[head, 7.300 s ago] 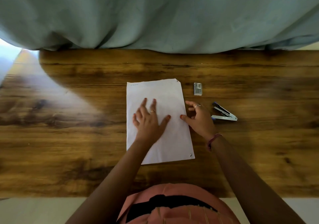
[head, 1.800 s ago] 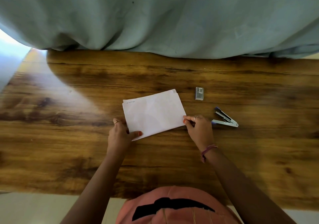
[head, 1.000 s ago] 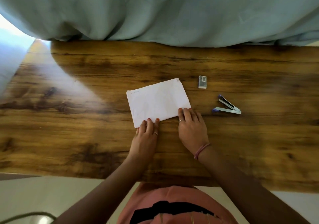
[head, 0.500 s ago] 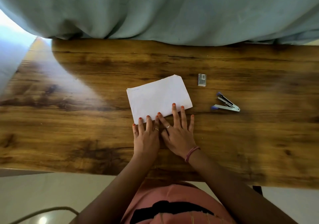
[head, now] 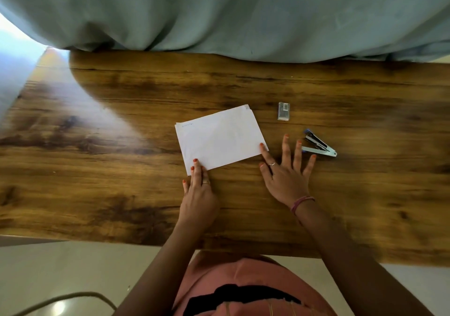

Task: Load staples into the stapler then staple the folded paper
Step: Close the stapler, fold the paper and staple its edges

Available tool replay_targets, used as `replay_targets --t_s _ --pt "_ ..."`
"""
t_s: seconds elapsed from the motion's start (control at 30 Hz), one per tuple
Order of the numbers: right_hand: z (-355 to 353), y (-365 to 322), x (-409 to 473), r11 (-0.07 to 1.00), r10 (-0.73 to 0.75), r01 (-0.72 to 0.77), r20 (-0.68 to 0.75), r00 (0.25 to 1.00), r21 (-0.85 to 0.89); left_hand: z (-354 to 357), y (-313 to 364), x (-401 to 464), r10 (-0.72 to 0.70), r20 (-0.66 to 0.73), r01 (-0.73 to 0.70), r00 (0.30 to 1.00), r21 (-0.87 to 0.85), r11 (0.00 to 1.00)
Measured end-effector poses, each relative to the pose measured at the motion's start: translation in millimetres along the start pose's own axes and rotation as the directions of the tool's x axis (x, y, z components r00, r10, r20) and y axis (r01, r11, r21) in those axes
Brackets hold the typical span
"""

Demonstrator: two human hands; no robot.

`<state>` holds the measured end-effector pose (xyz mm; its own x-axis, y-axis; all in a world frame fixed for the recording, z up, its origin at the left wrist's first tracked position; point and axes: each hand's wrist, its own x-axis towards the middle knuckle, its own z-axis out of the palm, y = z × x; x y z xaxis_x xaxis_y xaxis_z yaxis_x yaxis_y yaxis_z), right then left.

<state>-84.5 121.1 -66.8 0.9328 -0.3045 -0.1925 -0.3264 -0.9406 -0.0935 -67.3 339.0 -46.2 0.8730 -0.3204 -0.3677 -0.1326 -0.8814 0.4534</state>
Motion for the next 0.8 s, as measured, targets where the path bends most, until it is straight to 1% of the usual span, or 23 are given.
replay_targets --t_s 0.07,0.13,0.2,0.27,0.33,0.37,0.4,0.47,0.5,0.53,0.57,0.63,0.7,0.73,0.8 --pt "-3 7 2 0.999 0.035 -0.035 0.017 0.999 0.002 4 -2 -5 0.001 -0.017 -0.001 1.000 0.009 1.000" --pt "-3 6 1 0.999 0.044 -0.044 0.027 0.999 -0.012 7 -6 -8 -0.039 -0.036 0.041 0.999 0.064 0.997" --pt "-4 4 0 0.999 0.041 -0.041 0.030 0.999 -0.019 8 -8 -10 -0.075 -0.045 0.078 0.996 0.067 0.995" --pt "-5 2 0 0.999 0.040 -0.039 0.052 0.998 -0.014 6 -9 -11 -0.086 -0.061 0.087 0.994 0.017 0.996" --pt "-9 -1 2 0.999 0.042 -0.044 0.080 0.996 0.014 3 -8 -10 -0.105 -0.106 0.099 0.989 -0.054 0.994" --pt "-12 -3 3 0.998 0.048 -0.051 0.074 0.996 0.040 0 -8 -9 -0.127 -0.146 0.112 0.981 -0.110 0.988" --pt "-15 -5 4 0.997 0.049 -0.051 0.037 0.998 0.059 -4 -7 -8 -0.165 -0.185 0.129 0.969 -0.192 0.973" --pt "-22 -11 8 0.999 0.042 -0.039 -0.082 0.996 0.036 -14 -5 -3 -0.256 -0.228 0.147 0.939 -0.407 0.901" --pt "-25 -15 12 0.999 0.043 -0.040 -0.119 0.992 0.023 -19 -4 1 -0.296 -0.227 0.150 0.928 -0.500 0.853" --pt "-28 -18 16 0.998 0.056 -0.052 -0.125 0.991 0.034 -23 -3 6 -0.331 -0.212 0.156 0.919 -0.576 0.802" --pt "-31 -22 20 0.995 0.078 -0.072 -0.110 0.991 0.063 -27 -2 11 -0.367 -0.185 0.167 0.912 -0.648 0.743" --pt "-32 -28 28 0.987 0.112 -0.102 -0.079 0.991 0.125 -34 2 23 -0.456 -0.122 0.199 0.882 -0.780 0.593" --pt "-35 -31 36 0.960 0.138 -0.120 -0.052 0.989 0.251 -38 3 30 -0.533 -0.090 0.197 0.841 -0.867 0.458" --pt "-36 -32 40 0.928 0.154 -0.136 -0.024 0.988 0.346 -40 2 32 -0.547 -0.088 0.182 0.833 -0.889 0.420" --pt "-41 -30 49 0.857 0.180 -0.177 0.041 0.983 0.484 -41 -1 35 -0.525 -0.060 0.174 0.849 -0.906 0.385"
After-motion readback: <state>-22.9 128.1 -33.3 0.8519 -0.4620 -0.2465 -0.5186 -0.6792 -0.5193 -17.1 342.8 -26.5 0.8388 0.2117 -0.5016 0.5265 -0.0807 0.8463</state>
